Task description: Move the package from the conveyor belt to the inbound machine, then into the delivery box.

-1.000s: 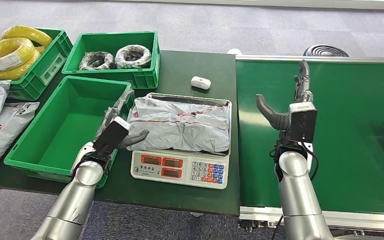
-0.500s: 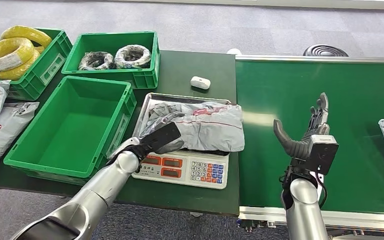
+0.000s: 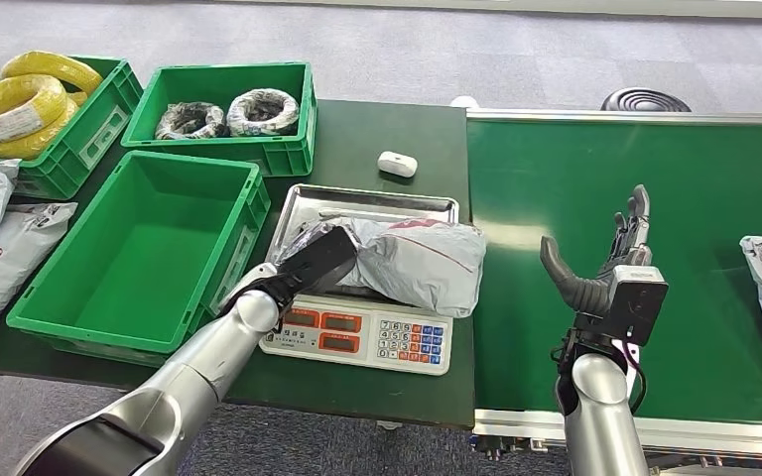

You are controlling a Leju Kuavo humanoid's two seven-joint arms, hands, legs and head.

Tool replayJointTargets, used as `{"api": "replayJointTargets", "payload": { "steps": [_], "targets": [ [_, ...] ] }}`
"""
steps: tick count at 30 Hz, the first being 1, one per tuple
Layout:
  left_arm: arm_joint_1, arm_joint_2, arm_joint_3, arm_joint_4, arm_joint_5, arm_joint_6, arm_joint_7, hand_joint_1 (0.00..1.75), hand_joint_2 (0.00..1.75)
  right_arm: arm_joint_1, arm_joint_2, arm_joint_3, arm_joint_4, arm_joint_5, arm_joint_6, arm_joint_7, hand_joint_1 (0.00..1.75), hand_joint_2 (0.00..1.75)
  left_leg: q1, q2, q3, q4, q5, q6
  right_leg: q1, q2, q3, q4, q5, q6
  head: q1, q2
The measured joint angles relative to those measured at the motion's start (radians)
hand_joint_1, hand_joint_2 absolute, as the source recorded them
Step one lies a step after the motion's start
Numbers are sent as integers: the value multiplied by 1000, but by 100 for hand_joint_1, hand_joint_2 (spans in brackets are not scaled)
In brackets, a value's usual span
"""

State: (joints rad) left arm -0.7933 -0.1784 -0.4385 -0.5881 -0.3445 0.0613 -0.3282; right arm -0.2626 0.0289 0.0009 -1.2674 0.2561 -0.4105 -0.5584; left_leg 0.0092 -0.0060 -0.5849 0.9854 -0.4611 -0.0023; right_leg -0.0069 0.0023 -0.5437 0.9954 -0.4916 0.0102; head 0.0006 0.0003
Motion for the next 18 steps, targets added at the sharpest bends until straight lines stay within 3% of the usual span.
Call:
{"api": "replayJointTargets", "payload": {
  "steps": [5, 11, 15, 18],
  "targets": [
    [7, 42, 46, -85, 74, 92, -14, 175, 175, 2, 0, 0, 0, 0, -4, 3, 0, 175, 0, 0, 0, 0, 0, 0, 0, 0, 0, 0, 0, 0, 0, 0],
    [46, 135, 126, -245, 96, 212, -12, 172, 175, 41, -4, -9, -5, 4, -23, 12, 0, 175, 0, 1, 0, 0, 0, 0, 1, 0, -1, 0, 0, 0, 0, 0],
    [53, 145, 136, -262, 94, 221, -11, 171, 175, 47, -5, -12, -7, 4, -23, 13, 0, 175, 0, 1, 0, 0, 0, 0, 1, 0, -1, 0, 0, 0, 0, 0],
    [143, 227, 239, -398, 19, 288, 25, 165, 175, 109, -10, -51, -56, 12, -38, 24, 0, 175, 0, 1, 0, -1, 0, 0, 1, 0, -1, 0, -1, -1, 0, 0]
  ]
}}
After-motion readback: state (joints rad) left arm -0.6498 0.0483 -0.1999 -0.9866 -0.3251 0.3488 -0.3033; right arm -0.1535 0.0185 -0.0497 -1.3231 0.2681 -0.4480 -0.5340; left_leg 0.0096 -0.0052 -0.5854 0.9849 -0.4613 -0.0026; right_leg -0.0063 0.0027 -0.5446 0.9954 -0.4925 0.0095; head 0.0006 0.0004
